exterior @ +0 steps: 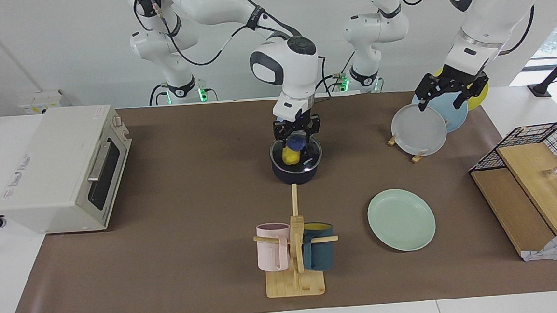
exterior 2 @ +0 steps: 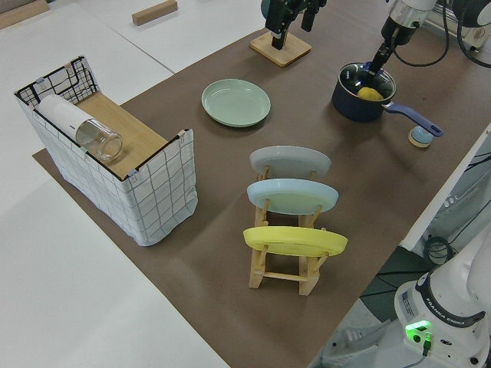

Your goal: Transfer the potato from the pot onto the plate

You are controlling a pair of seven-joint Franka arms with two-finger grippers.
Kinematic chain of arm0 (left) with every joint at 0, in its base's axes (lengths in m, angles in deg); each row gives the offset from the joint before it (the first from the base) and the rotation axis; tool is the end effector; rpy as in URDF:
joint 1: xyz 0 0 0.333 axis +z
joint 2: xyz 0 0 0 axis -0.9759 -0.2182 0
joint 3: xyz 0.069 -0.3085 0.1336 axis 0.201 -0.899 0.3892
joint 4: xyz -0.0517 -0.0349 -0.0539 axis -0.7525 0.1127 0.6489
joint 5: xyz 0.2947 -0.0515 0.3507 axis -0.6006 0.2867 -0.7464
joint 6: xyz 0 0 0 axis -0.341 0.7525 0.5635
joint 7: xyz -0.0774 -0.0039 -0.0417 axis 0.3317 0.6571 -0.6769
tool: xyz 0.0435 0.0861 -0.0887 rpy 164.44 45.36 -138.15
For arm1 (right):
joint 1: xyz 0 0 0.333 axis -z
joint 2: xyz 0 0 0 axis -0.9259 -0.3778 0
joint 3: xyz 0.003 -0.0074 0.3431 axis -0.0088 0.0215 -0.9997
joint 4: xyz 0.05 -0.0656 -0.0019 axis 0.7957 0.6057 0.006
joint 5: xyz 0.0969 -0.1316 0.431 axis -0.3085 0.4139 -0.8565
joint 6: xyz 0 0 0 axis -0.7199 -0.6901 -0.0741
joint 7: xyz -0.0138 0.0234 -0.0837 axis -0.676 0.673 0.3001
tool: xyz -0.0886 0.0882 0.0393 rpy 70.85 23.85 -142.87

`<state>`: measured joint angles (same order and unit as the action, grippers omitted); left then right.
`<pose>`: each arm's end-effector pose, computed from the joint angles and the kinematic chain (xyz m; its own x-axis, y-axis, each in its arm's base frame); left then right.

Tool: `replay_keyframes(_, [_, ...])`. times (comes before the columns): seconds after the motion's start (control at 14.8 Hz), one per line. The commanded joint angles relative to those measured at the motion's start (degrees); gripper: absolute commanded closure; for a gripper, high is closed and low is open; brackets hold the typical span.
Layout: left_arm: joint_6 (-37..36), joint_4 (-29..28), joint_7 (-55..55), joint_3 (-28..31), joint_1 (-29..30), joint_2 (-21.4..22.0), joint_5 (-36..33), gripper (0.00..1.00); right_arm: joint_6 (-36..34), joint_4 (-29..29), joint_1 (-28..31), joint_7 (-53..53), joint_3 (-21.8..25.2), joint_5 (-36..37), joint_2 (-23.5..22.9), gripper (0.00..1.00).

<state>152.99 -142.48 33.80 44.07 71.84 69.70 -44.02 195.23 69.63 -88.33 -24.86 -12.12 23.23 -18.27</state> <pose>0.6085 -0.0691 0.6175 0.9962 -0.0856 0.0129 -0.0858 -0.9962 0.0169 0.5134 0.5006 0.3732 0.9839 0.1575 0.0847 0.1544 -0.9871 0.0424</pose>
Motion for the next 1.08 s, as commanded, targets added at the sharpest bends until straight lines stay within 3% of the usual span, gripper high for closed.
replay_keyframes(0.0, [1.1, -1.2, 0.1, -0.2, 0.3, 1.0, 0.7, 0.0, 1.5, 1.9, 0.3, -1.2, -0.3, 1.0, 1.5, 0.55])
replay_keyframes(0.2, [1.1, -1.2, 0.1, -0.2, 0.3, 0.9, 0.7, 0.0, 0.8, 1.0, 0.7, -1.4, -0.2, 1.1, 1.5, 0.85])
replay_keyframes(0.54, [1.3, -1.2, 0.0, -0.2, 0.2, 0.9, 0.7, 0.0, -8.0, -7.4, 4.1, -7.1, -0.1, 0.4, 1.5, 0.86])
replay_keyframes(0.74, [1.6, -1.2, -0.2, -0.4, -0.3, 0.9, 0.7, 0.0, -9.6, -7.0, 9.9, -14.3, -0.1, 0.1, 3.1, 0.86])
replay_keyframes(1.01, [2.7, -3.3, -9.1, -0.4, -9.3, 0.7, 0.7, 0.0, -13.1, -3.5, 19.2, -27.2, -0.1, -0.7, 6.5, 0.86])
